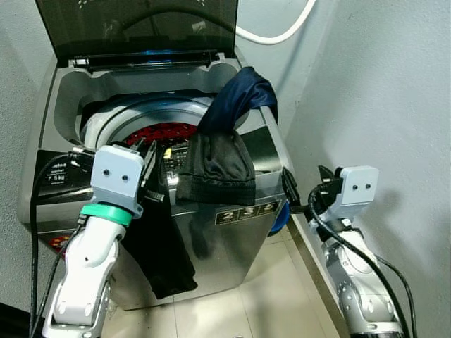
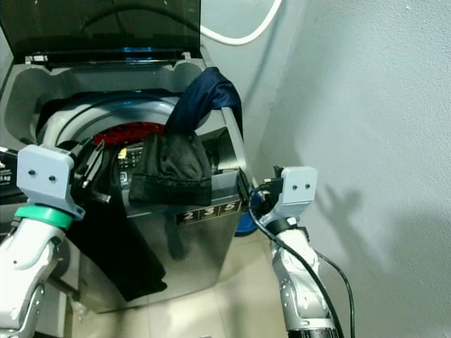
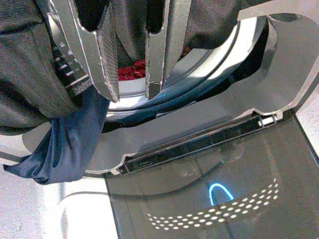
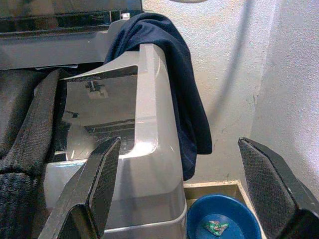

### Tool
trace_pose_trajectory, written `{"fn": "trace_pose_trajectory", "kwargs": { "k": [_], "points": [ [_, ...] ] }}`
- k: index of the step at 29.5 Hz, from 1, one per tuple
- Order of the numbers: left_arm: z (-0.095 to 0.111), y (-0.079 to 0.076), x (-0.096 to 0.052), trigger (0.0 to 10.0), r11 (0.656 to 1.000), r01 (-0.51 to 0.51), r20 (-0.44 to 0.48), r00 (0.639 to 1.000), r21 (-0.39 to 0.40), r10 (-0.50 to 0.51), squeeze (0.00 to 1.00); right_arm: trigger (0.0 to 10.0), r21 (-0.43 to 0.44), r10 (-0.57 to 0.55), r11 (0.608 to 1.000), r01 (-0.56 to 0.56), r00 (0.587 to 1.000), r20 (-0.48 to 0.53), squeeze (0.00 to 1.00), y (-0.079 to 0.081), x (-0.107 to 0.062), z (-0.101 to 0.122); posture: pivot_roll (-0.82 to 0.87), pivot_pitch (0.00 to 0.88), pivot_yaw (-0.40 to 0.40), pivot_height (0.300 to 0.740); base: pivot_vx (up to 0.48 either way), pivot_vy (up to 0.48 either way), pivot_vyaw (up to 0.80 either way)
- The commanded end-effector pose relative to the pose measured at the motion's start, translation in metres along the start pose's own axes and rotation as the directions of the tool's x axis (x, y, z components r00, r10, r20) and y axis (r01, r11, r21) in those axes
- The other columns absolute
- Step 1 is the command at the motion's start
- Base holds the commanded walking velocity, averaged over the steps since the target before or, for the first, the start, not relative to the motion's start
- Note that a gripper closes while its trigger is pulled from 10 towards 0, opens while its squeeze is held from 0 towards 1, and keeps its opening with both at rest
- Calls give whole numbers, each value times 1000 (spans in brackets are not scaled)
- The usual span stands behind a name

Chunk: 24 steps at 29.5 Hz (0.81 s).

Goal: Clothes washing

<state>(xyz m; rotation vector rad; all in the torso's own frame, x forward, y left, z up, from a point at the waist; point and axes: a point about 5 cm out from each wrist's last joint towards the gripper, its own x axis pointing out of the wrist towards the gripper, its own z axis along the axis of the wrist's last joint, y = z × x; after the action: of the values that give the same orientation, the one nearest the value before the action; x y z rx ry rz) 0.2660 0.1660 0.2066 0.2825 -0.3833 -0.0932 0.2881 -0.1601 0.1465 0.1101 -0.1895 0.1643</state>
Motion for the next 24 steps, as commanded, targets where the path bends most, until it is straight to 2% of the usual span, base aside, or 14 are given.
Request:
{"fn": "trace_pose_trajectory", "kwargs": {
  "k": [1,8,12,24],
  "points": [
    [-3,-5,-1,10000,1000,16,-9,1000,5,-16,0,10000,0,-4,1000,4,1000,-21,0,-1,-2,-6,50,0,-16,740,0,0,0],
    [-5,-10,-2,10000,1000,26,-15,1000,-12,-26,0,10000,5,-4,1000,4,1000,-18,0,-1,-2,-5,44,0,-20,740,0,0,0],
    [-9,-8,-1,10000,997,-22,-51,999,-75,18,0,10000,-10,12,1000,-12,1000,-25,0,-1,3,-5,60,0,-34,740,0,0,0],
    [-11,-10,-4,10000,996,-38,-62,998,-77,33,0,10000,-6,39,999,-40,998,-48,0,8,1,-12,64,0,-42,740,0,0,0]
  ]
}}
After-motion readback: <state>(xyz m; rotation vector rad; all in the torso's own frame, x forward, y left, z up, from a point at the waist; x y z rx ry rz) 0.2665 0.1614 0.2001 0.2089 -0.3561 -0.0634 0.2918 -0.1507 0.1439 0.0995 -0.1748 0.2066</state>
